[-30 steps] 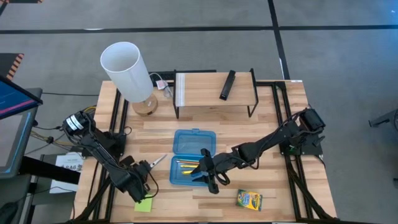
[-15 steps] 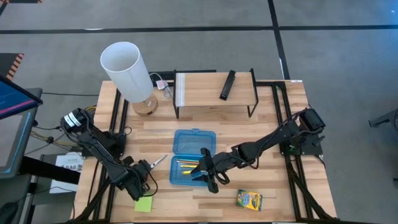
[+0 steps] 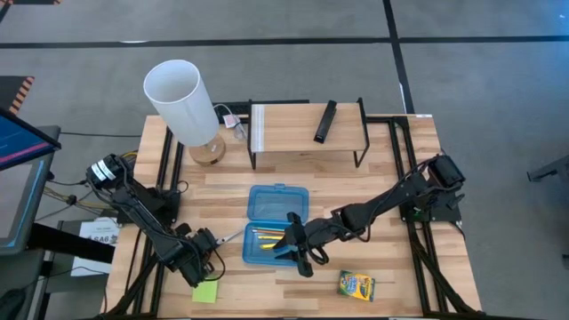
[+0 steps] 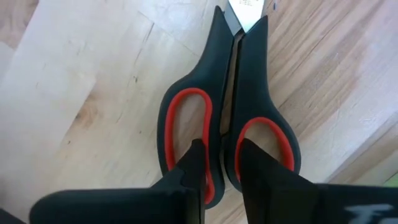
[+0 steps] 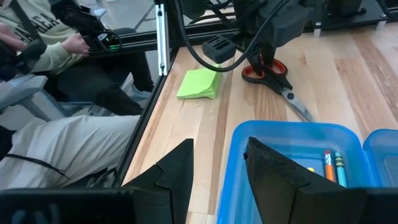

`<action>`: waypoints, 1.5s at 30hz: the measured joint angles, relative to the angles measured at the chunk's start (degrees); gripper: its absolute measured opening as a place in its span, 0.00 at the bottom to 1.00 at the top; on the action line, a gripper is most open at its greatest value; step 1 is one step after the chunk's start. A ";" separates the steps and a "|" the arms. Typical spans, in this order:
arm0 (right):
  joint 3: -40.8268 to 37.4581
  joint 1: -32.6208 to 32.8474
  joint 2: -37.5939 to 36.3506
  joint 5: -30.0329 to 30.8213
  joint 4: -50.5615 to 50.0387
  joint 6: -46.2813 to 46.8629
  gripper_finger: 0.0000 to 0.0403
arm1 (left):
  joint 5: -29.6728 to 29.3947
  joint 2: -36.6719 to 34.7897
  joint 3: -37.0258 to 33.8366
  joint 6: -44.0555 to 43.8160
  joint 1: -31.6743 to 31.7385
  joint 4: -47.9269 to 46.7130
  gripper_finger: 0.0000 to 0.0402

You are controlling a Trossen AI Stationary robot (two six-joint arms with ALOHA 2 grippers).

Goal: Pack school essentials
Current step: Put the black scissors into the supply box

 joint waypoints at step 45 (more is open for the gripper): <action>0.00 -0.57 -0.28 -0.04 -1.09 -0.04 0.40 | -8.70 -4.02 9.61 -1.61 0.04 -25.47 0.08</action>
